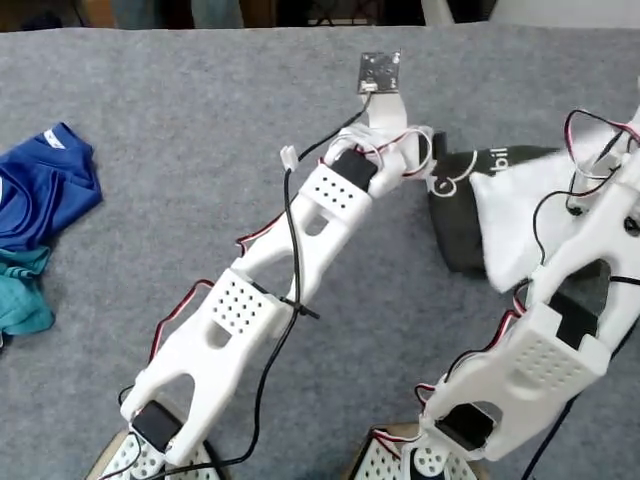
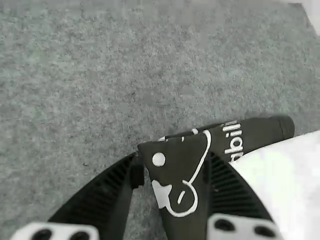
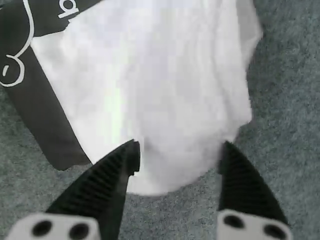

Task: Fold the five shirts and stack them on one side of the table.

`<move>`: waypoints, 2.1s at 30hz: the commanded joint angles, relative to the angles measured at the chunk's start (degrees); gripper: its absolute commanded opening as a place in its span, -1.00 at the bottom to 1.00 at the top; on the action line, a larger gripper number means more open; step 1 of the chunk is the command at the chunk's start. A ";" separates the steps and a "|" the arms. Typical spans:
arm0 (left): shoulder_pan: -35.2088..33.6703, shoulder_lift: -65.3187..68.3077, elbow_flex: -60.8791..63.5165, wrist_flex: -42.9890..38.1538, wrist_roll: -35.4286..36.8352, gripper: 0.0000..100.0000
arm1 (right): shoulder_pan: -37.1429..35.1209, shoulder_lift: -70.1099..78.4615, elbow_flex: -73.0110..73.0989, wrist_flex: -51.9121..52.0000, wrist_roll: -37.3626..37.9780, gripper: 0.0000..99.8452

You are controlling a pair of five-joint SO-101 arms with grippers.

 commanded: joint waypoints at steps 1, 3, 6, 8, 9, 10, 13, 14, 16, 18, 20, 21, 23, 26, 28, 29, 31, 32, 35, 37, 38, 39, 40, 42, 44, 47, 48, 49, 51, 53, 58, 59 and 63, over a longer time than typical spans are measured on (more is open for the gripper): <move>-3.21 -4.04 -7.25 3.78 0.70 -0.56 | -0.44 -3.65 -0.75 -0.09 0.26 0.04; -5.93 -4.04 -11.12 6.86 0.70 -0.56 | -1.76 -3.21 -0.13 -0.09 0.26 0.05; -9.71 -4.04 -16.40 13.54 0.62 -0.56 | -2.29 -2.42 0.48 -0.26 0.00 0.05; -12.26 -4.04 -19.30 18.55 0.62 -0.56 | -2.11 -1.98 -0.22 0.00 0.18 0.05; -13.58 -4.04 -20.62 21.01 0.62 -0.56 | -2.20 -1.98 -0.31 0.09 0.18 0.05; -15.16 -4.04 -22.02 23.30 0.62 -0.56 | -2.46 -2.07 -0.13 0.09 0.18 0.04; -20.70 -4.04 -22.81 28.48 0.62 -0.56 | -6.51 -1.63 0.31 0.79 0.26 -0.08; -22.81 -4.04 -22.81 30.15 0.62 -0.56 | -8.44 -1.19 0.84 0.53 0.26 -0.15; -27.38 -4.13 -22.81 33.14 0.62 -0.56 | -12.04 0.22 1.27 -0.35 0.18 -0.28; -31.69 -4.13 -22.81 35.78 0.62 -0.56 | -13.98 2.51 1.45 -2.73 -0.09 -0.41; -36.26 -4.13 -22.81 38.59 0.53 -0.56 | -14.59 4.70 1.10 -4.22 -0.09 -0.55; -38.29 -4.04 -22.64 40.00 0.53 -0.56 | -14.68 5.76 0.66 -4.57 -0.09 -0.63; -42.42 -3.43 -22.46 42.99 0.53 -0.56 | -14.95 7.78 -0.48 -4.75 0.18 -0.74; -47.34 -2.20 -20.53 46.86 0.53 -0.55 | -15.74 10.24 -1.45 -4.57 0.18 -0.76; -49.71 -0.44 -19.38 48.26 0.53 -0.55 | -16.62 11.56 -1.54 -4.40 0.18 -0.66; -50.68 0.53 -19.21 48.97 0.53 -0.55 | -17.05 12.09 -1.54 -4.40 0.18 -0.60; -52.53 2.46 -19.30 49.85 0.53 -0.55 | -17.58 12.79 -1.27 -4.40 0.18 -0.50; -53.32 3.34 -19.30 49.85 0.53 -0.55 | -17.67 13.05 -1.19 -4.40 0.18 -0.47; -55.16 5.27 -19.30 49.85 0.44 -0.55 | -17.58 13.23 -1.19 -4.75 0.26 -0.44; -55.96 6.33 -19.30 49.85 0.44 -0.55 | -17.58 13.23 -1.19 -5.01 0.88 -0.44; -56.22 6.77 -19.30 49.85 -0.09 -0.55 | -17.58 13.32 -1.01 -5.36 1.58 -0.44; -56.22 7.30 -19.30 49.85 -1.23 -0.55 | -17.67 13.41 -1.01 -5.71 2.02 -0.44; -56.31 7.91 -19.30 49.85 -2.55 -0.55 | -17.67 13.76 -1.01 -6.42 2.20 -0.44; -56.31 8.97 -19.30 49.85 -4.04 -0.55 | -17.58 15.25 -1.19 -7.74 2.55 -0.44; -56.31 9.76 -19.30 49.85 -4.57 -0.55 | -17.58 17.19 -1.19 -8.70 4.13 -0.44; -56.31 11.08 -19.30 49.85 -4.84 -0.55 | -17.32 19.56 -1.71 -10.20 4.57 -0.44; -56.31 11.52 -19.30 49.85 -4.84 -0.55 | -17.23 19.82 -1.71 -10.55 4.57 -0.44; -56.31 11.96 -19.30 49.76 -4.84 -0.55 | -17.23 19.82 -1.71 -10.55 4.57 -0.44; -56.31 12.66 -19.30 49.67 -4.84 -0.55 | -17.23 19.82 -1.80 -10.64 4.57 -0.48; -56.31 13.10 -19.30 49.67 -4.84 -0.55 | -17.23 19.82 -2.77 -10.46 4.40 -0.60; -56.31 13.10 -19.30 49.49 -5.01 -0.55 | -17.14 20.00 -5.14 -10.29 4.48 -0.93; -56.31 13.19 -19.30 49.49 -5.27 -0.55 | -17.14 20.09 -5.49 -10.29 4.48 -0.97; -56.31 13.19 -19.30 49.49 -5.63 -0.55 | -17.14 20.09 -5.67 -10.29 4.48 -0.97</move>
